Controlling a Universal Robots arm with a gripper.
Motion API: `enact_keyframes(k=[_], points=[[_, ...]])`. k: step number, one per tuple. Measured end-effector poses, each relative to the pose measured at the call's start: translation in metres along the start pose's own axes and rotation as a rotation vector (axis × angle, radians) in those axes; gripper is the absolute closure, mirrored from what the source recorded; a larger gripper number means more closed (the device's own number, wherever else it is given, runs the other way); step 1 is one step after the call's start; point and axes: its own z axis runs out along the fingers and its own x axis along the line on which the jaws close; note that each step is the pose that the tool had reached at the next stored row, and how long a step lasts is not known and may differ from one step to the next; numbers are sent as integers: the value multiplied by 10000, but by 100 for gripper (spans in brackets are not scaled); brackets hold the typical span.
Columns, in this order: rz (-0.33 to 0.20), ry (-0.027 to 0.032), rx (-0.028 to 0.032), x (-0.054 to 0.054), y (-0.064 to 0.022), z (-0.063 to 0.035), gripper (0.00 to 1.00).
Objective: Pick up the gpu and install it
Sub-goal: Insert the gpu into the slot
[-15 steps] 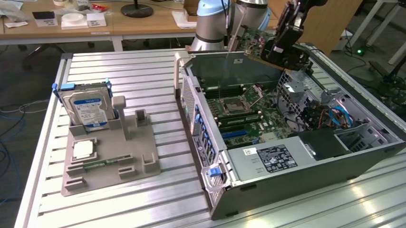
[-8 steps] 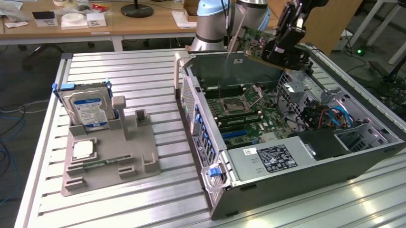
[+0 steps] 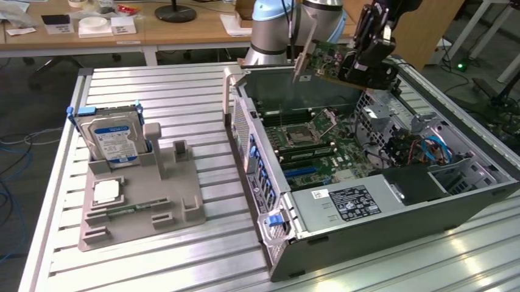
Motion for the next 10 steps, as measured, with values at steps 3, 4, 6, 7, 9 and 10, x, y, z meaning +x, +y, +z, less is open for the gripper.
enact_keyframes(k=[3,4,6,7,9,10], points=[[-460,25,5,0,0,7,72],[-619,33,8,1,0,10,72],[-895,47,12,1,-1,15,72],[-1027,54,12,1,-1,17,72],[-1290,70,12,1,-1,21,72],[-1418,78,10,1,-1,23,72]])
